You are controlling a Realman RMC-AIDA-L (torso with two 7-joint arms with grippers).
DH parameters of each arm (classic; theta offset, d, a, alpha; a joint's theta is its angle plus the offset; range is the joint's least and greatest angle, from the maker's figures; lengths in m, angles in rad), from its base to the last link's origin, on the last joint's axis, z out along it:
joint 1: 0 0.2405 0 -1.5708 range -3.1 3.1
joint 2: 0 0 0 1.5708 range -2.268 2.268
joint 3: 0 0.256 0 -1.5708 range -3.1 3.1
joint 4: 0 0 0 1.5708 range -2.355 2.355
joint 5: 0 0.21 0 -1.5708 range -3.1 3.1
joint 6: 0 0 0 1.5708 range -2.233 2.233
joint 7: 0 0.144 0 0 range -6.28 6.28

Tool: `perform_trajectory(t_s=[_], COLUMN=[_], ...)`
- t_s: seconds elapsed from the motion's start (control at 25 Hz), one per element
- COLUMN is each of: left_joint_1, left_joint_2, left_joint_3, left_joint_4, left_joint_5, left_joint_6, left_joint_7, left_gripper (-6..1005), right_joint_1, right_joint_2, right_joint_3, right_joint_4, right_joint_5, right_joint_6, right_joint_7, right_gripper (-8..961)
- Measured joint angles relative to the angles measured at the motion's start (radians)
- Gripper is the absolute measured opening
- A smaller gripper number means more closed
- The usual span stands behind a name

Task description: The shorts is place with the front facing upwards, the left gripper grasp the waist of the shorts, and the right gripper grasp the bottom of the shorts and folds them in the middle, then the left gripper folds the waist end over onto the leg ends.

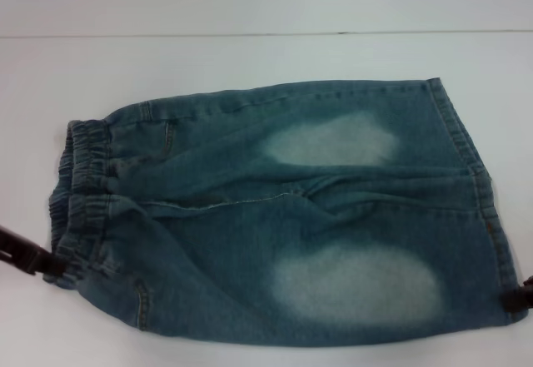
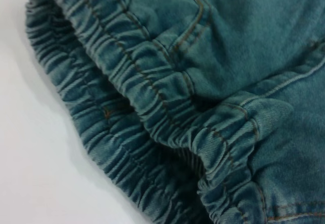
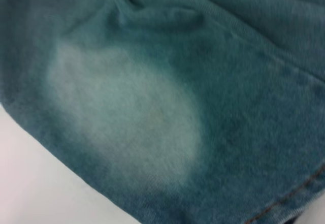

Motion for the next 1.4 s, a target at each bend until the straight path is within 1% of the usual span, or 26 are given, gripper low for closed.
perform_trajectory(t_s=[0.12,0.32,0.48,0.64,0.68,0.72,0.8,0.92,1.04,1.2,1.4], left_joint_1=[-0.011,-0.029,-0.042,-0.057,-0.066,-0.066,-0.077,-0.093,-0.111,-0.137,-0.168], left_joint_2=[0.01,0.015,0.023,0.033,0.04,0.04,0.052,0.068,0.09,0.112,0.126], left_joint_3=[-0.016,-0.026,-0.031,-0.051,-0.07,-0.07,-0.087,-0.093,-0.101,-0.116,-0.158], left_joint_4=[0.0,0.0,0.0,-0.001,-0.001,-0.001,-0.004,-0.012,-0.014,-0.031,-0.07], left_joint_5=[-0.006,-0.007,-0.007,-0.008,-0.008,-0.008,-0.008,-0.007,-0.001,0.0,-0.025], left_joint_6=[0.002,0.018,0.03,0.063,0.083,0.083,0.113,0.164,0.226,0.276,0.315], left_joint_7=[-0.03,-0.052,-0.085,-0.094,-0.094,-0.094,-0.094,-0.094,-0.098,-0.111,-0.115], left_gripper=[63,63,63,63,62,62,62,62,62,63,62], right_joint_1=[-0.002,-0.004,-0.002,-0.004,-0.005,-0.005,-0.005,-0.006,-0.006,-0.007,-0.01], right_joint_2=[-0.01,-0.017,-0.029,-0.036,-0.037,-0.038,-0.04,-0.042,-0.049,-0.052,-0.048], right_joint_3=[0.024,0.07,0.101,0.131,0.137,0.142,0.153,0.172,0.183,0.199,0.228], right_joint_4=[0.006,0.01,0.029,0.032,0.032,0.033,0.033,0.033,0.034,0.035,0.037], right_joint_5=[0.036,0.086,0.131,0.177,0.186,0.194,0.21,0.229,0.256,0.292,0.334], right_joint_6=[-0.007,-0.019,-0.023,-0.023,-0.023,-0.022,-0.02,-0.023,-0.022,-0.016,0.006], right_joint_7=[-0.025,-0.072,-0.107,-0.132,-0.135,-0.138,-0.148,-0.163,-0.17,-0.185,-0.21], right_gripper=[29,30,30,30,30,30,31,31,31,31,31])
